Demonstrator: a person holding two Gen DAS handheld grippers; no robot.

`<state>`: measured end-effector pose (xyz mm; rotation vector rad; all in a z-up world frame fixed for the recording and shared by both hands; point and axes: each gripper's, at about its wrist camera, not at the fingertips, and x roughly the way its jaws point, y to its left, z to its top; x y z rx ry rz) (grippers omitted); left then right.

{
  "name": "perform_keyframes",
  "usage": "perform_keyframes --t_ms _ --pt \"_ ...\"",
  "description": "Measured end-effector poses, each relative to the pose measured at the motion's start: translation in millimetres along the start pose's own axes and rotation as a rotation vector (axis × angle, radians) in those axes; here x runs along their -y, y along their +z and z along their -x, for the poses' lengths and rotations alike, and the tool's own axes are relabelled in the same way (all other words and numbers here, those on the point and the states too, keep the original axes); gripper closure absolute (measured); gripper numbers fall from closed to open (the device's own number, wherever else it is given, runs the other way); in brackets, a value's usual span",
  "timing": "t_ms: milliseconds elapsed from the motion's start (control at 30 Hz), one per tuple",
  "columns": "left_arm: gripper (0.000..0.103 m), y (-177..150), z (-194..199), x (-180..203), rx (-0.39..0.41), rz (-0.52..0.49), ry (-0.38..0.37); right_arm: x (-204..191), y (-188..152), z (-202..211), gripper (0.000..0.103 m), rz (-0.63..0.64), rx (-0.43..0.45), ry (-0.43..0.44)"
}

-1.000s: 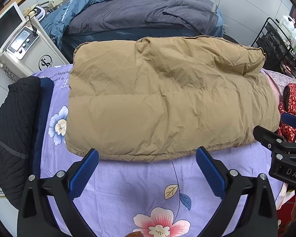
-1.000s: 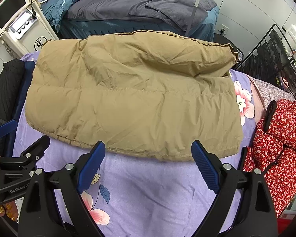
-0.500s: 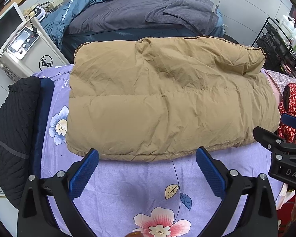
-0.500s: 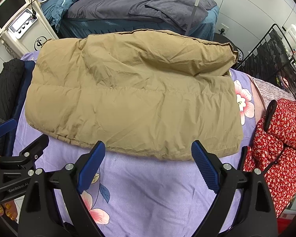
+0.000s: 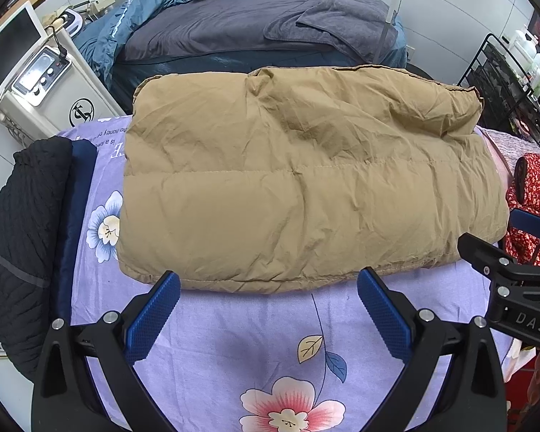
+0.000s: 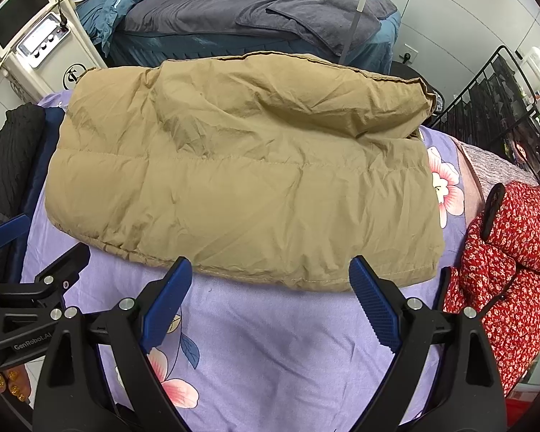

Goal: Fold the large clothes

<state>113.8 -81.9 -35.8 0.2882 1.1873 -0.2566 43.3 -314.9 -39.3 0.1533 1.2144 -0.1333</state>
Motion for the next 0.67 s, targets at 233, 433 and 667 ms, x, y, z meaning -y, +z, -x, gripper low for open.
perform_keyframes --t_ms 233,433,667 --pt "0.006 -1.9 1.8 0.7 0.034 -0.007 0.007 -0.2 0.1 -0.2 0.015 0.001 -0.001 -0.001" --pt "0.006 0.6 -0.3 0.5 0.016 -0.007 0.023 1.7 -1.7 -1.7 0.015 -0.002 -0.003 -0.002" --pt "0.006 0.5 -0.4 1.1 0.011 -0.008 0.026 1.7 -0.8 -2.2 0.015 0.005 -0.002 -0.002"
